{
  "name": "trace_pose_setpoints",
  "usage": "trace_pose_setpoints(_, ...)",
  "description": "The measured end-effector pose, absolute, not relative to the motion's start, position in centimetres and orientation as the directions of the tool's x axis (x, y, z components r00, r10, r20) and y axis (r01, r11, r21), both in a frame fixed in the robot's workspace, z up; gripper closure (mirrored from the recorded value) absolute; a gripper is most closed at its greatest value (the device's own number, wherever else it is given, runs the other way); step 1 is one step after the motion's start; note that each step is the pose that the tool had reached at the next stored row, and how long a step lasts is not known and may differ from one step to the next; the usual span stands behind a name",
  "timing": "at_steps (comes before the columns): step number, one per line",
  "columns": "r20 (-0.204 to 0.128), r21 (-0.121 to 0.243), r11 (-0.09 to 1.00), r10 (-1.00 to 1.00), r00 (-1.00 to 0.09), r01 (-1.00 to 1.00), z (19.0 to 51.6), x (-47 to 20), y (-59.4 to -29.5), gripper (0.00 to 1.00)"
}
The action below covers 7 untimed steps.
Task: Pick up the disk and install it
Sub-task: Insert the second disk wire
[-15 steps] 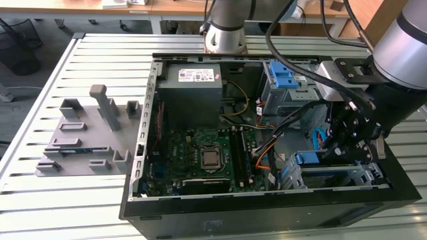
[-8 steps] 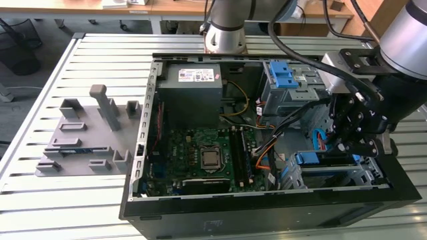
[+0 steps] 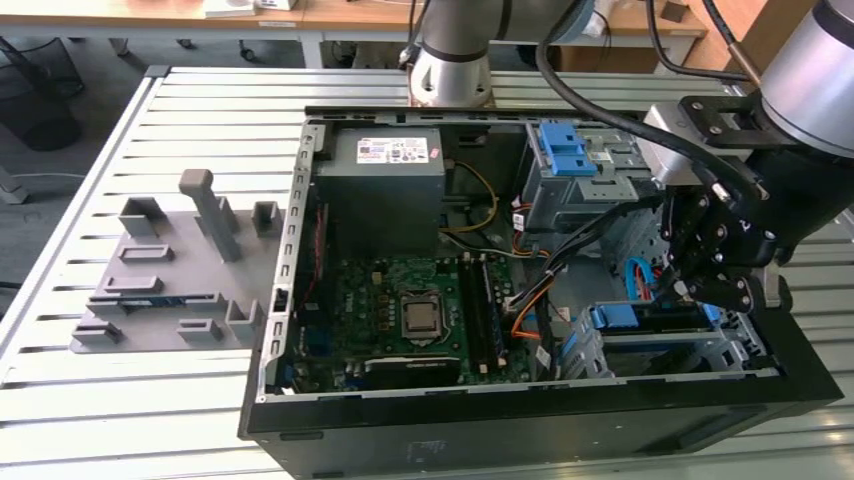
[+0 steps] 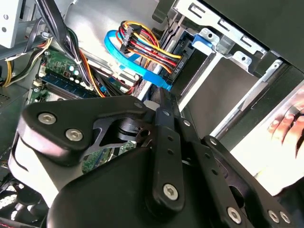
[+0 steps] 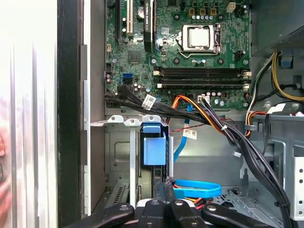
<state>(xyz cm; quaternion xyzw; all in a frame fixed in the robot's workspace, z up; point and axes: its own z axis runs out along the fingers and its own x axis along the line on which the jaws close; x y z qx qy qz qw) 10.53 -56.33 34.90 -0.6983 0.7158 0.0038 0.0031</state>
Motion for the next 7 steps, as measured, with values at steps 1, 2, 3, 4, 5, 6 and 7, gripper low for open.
trace_pose_setpoints(1, -0.01, 0.001, 0.025, -1.0, -0.025, -1.0, 34.9, 10.53, -56.33, 0.89)
trace_pose_setpoints(2, -0.01, 0.001, 0.025, -1.0, -0.025, -1.0, 34.9, 10.52, -56.33, 0.89)
trace_pose_setpoints(3, -0.01, 0.001, 0.025, -1.0, -0.025, -1.0, 34.9, 10.52, -56.33, 0.89)
trace_pose_setpoints(4, -0.01, 0.001, 0.025, -1.0, -0.025, -1.0, 34.9, 10.52, -56.33, 0.89)
trace_pose_setpoints(5, -0.01, 0.001, 0.025, -1.0, -0.025, -1.0, 34.9, 10.53, -56.33, 0.89)
trace_pose_setpoints(6, -0.01, 0.001, 0.025, -1.0, -0.025, -1.0, 34.9, 10.53, -56.33, 0.89)
trace_pose_setpoints(7, -0.01, 0.001, 0.025, -1.0, -0.025, -1.0, 34.9, 10.53, -56.33, 0.89)
